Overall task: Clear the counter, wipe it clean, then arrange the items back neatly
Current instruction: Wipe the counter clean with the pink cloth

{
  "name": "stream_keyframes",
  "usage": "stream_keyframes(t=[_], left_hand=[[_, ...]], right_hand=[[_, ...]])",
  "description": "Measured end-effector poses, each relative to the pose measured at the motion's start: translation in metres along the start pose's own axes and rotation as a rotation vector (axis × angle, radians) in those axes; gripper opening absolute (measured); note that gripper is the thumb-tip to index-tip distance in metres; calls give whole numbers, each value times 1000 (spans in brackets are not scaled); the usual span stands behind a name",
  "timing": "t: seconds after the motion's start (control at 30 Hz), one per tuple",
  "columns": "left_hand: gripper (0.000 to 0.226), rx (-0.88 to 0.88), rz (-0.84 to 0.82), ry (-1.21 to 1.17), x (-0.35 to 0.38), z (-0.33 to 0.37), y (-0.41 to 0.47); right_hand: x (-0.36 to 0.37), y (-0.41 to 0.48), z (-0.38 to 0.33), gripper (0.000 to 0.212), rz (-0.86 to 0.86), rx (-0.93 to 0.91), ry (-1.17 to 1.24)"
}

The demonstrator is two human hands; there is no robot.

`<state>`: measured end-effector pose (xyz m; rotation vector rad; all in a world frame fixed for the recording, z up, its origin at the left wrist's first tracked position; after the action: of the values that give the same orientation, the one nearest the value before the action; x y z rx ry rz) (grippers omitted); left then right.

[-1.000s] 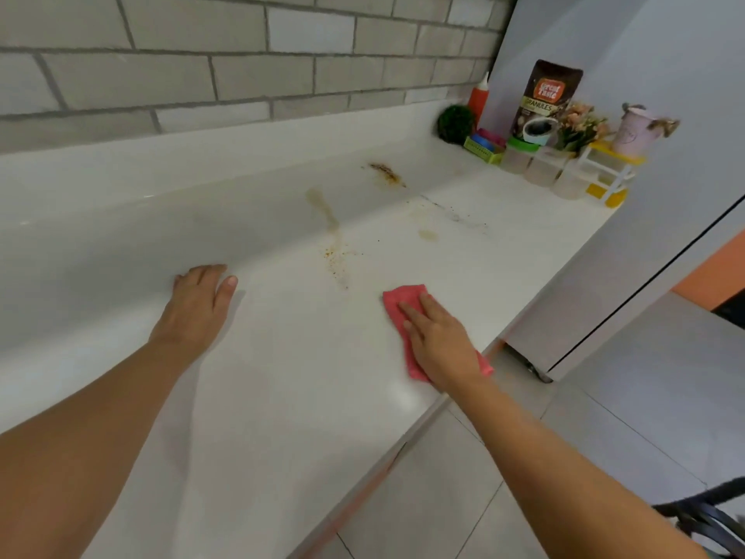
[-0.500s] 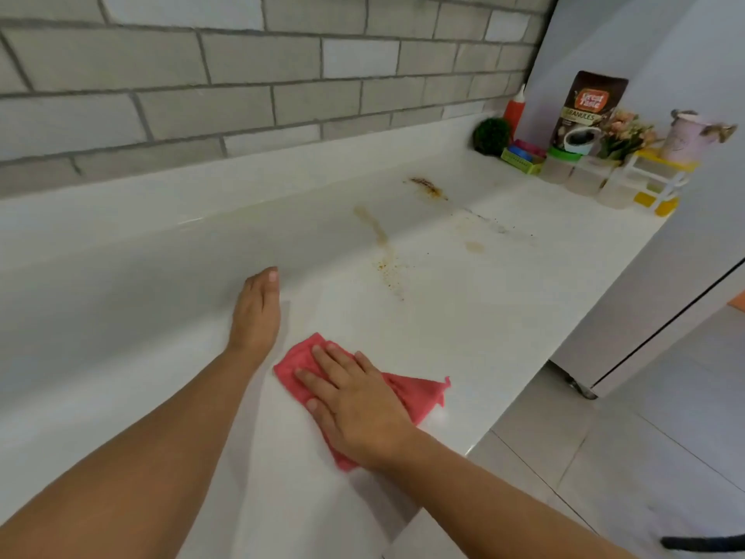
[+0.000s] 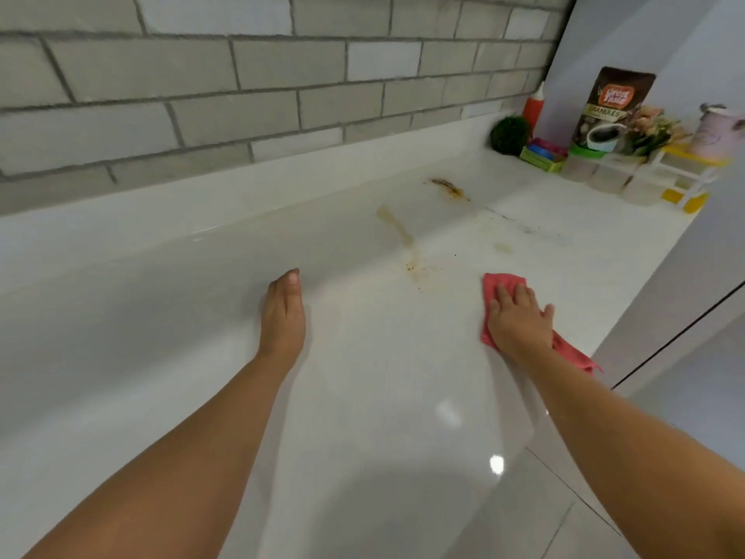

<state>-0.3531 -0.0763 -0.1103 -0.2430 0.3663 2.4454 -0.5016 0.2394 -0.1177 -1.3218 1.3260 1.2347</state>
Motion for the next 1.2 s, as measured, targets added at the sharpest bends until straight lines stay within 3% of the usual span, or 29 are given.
stream_keyframes(t=[0.07, 0.13, 0.27, 0.33, 0.4, 0.53, 0.6, 0.7, 0.77, 0.93, 1.0, 1.07, 1.2], left_hand=[[46, 14, -22, -11, 4, 0, 0], [45, 33, -51, 12, 10, -1, 0], [46, 27, -68, 47, 13, -7, 1], [46, 36, -62, 57, 12, -7, 3], [45, 31, -36, 37, 9, -7, 4], [45, 7, -19, -13, 8, -5, 3], [45, 12, -22, -21, 9, -4, 4], [44, 6, -29, -40, 8, -2, 3], [44, -2, -30, -46, 4, -2, 2], [46, -39, -48, -94, 3, -3, 2], [47, -22, -70, -71, 6, -1, 0], [47, -11, -81, -41, 8, -1, 1], [45, 8, -82, -6, 9, 0, 1]], right_hand=[[-7, -13, 19, 52, 6, 56, 18], [-7, -45, -5, 51, 30, -31, 35], [1, -144, -109, 70, -11, -539, 116], [6, -152, -134, 78, -62, -657, 146], [12, -112, -138, 70, -35, -657, 120], [20, -22, -134, 53, -17, -317, 0], [24, -32, -167, 53, -9, -396, 16], [28, -82, -210, 51, -50, -688, 117], [23, -70, -197, 48, -60, -707, 145], [11, 30, -86, 49, -53, -235, 40], [11, 33, -82, 50, -30, -181, 24], [15, 8, -110, 51, -15, -271, 64], [20, -71, -156, 49, -28, -677, 154]])
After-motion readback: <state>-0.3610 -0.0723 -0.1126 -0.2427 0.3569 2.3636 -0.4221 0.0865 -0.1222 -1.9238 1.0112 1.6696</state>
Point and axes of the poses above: each hand's wrist, its own y-axis towards the middle knuckle, its own x-axis out of the palm, z = x × y, the point moved 7 cm from there along y, towards the middle knuckle, and after that the axes turned 8 degrees about z, right-handed, at the moved point
